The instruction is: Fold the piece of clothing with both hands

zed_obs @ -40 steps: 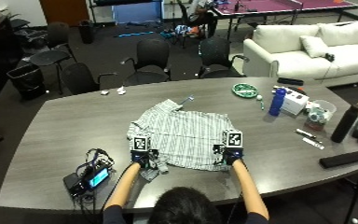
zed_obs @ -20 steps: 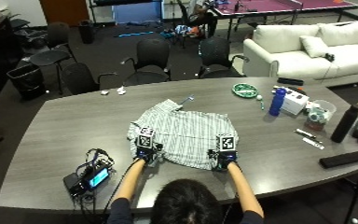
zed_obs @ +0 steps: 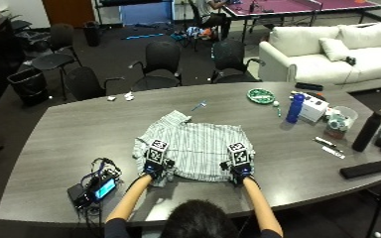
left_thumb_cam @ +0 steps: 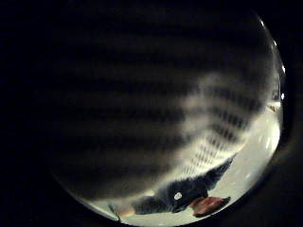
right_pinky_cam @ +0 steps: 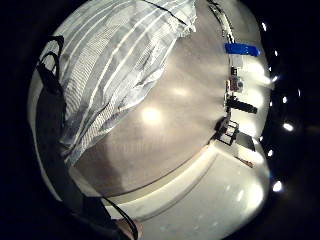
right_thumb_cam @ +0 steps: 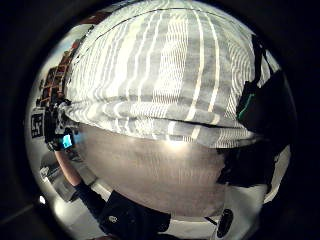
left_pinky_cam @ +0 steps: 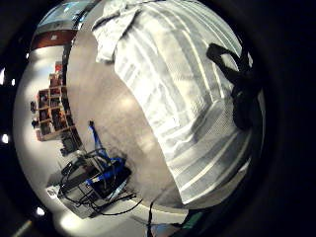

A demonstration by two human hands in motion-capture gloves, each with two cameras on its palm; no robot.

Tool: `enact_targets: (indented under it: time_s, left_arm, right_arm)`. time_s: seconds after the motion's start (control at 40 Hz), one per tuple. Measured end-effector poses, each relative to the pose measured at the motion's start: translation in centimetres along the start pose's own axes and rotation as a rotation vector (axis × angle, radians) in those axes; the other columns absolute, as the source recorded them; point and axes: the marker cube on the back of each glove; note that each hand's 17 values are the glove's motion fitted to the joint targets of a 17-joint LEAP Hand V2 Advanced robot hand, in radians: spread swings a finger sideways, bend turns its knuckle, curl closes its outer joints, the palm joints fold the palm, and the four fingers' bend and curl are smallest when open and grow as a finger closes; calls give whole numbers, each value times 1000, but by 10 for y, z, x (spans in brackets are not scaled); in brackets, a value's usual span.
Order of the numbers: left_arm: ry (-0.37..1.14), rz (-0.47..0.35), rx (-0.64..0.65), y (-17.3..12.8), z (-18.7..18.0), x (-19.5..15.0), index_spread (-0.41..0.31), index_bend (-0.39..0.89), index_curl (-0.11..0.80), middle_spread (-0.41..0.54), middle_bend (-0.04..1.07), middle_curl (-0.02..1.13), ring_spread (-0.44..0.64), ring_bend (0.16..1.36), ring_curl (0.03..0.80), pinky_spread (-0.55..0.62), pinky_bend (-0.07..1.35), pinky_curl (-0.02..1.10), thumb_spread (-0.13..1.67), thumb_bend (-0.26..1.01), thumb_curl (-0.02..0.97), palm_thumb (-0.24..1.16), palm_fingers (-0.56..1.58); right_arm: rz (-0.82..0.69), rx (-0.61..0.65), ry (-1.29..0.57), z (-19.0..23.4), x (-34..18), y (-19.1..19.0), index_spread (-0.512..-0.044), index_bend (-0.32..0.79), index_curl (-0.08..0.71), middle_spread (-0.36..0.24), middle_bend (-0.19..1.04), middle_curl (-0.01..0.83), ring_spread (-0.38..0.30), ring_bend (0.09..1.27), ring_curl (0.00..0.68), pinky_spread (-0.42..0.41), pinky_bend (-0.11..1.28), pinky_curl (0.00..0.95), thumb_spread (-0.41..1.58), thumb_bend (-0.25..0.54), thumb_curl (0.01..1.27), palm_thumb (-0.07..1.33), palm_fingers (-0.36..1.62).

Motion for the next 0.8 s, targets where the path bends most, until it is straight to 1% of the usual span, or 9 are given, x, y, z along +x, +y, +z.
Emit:
enact_targets:
  time_s: [0.05, 0.2, 0.3, 0.35, 0.43, 0.48, 0.63, 0.68, 0.8]
  left_arm:
    - [-25, 26, -13, 24, -4, 4, -232, 159, 397, -216, 294, 450, -277, 522, 384, -275, 488, 456, 1229, 66, 429, 791, 1141]
    - [-33, 194, -175, 95, -16, 15, -231, 159, 406, -226, 297, 471, -295, 537, 402, -284, 484, 471, 1207, 44, 449, 802, 1155]
    - [110, 401, -238, 131, -49, 23, -231, 157, 411, -229, 309, 487, -297, 572, 420, -284, 468, 480, 1181, 32, 469, 814, 1167]
    - [157, 441, -238, 132, -67, 22, -230, 159, 414, -226, 317, 496, -301, 579, 426, -283, 463, 484, 1167, 24, 480, 819, 1163]
    - [163, 406, -209, 117, -87, 14, -233, 170, 424, -230, 331, 509, -298, 581, 434, -278, 454, 492, 1123, 17, 507, 836, 1163]
    - [153, 341, -184, 97, -95, 6, -235, 173, 430, -231, 338, 518, -299, 583, 439, -277, 450, 496, 1100, 11, 524, 842, 1162]
    - [28, -76, -125, 23, -93, -23, -238, 179, 449, -234, 352, 539, -304, 584, 451, -274, 430, 508, 1055, -3, 564, 860, 1143]
    - [61, -96, -166, 6, -82, -20, -239, 177, 454, -234, 352, 543, -303, 577, 452, -270, 417, 509, 1042, -6, 576, 866, 1129]
    - [111, -57, -192, -39, -44, -9, -235, 160, 457, -233, 340, 550, -302, 575, 457, -268, 378, 505, 1060, -10, 585, 861, 1111]
  right_arm:
    - [-57, -7, 6, 0, -1, 18, -262, 215, 368, -223, 259, 469, -256, 562, 441, -336, 542, 390, 571, -19, 629, 1008, 1283]
    - [-173, -63, 16, 3, 15, 70, -264, 234, 407, -233, 297, 493, -260, 556, 452, -347, 521, 388, 444, -25, 665, 1019, 1307]
    - [-174, -24, 5, -44, 30, 120, -266, 254, 432, -234, 316, 506, -258, 556, 459, -343, 513, 391, 377, -26, 685, 1024, 1317]
    - [-163, 0, -7, -67, 37, 128, -264, 265, 444, -236, 330, 514, -259, 559, 463, -341, 508, 391, 347, -28, 694, 1022, 1326]
    - [-127, 30, -18, -90, 44, 118, -262, 275, 459, -236, 342, 521, -260, 562, 468, -340, 506, 396, 311, -29, 705, 1019, 1326]
    - [-86, 39, -25, -98, 50, 97, -262, 282, 469, -236, 344, 524, -261, 564, 471, -339, 509, 397, 288, -29, 713, 1018, 1325]
    - [14, -31, -86, -107, 46, 36, -261, 282, 488, -236, 359, 533, -260, 571, 479, -341, 518, 406, 246, -29, 732, 1016, 1321]
    - [47, -62, -100, -103, 39, 22, -261, 282, 494, -236, 361, 535, -257, 572, 481, -341, 520, 408, 235, -29, 737, 1015, 1318]
    - [96, -102, -125, -69, 29, -27, -261, 277, 506, -237, 364, 539, -255, 575, 486, -342, 522, 412, 220, -28, 750, 1018, 1304]
